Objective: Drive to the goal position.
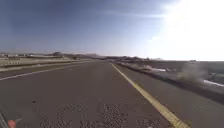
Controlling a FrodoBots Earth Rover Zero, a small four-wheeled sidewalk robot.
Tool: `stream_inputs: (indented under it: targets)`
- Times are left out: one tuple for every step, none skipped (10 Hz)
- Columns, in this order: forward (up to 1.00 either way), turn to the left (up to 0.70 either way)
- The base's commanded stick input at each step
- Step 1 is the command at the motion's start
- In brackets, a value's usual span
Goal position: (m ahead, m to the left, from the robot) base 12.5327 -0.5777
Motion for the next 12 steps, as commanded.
stream_inputs:
  targets:
    - [0.70, 0.00]
    - [0.70, 0.00]
    - [0.70, 0.00]
    - [0.70, 0.00]
    - [0.70, 0.00]
    - [0.70, 0.00]
    - [0.70, 0.00]
    - [0.70, 0.00]
    - [0.70, 0.00]
    - [0.70, 0.00]
    - [0.70, 0.00]
    - [0.70, 0.00]
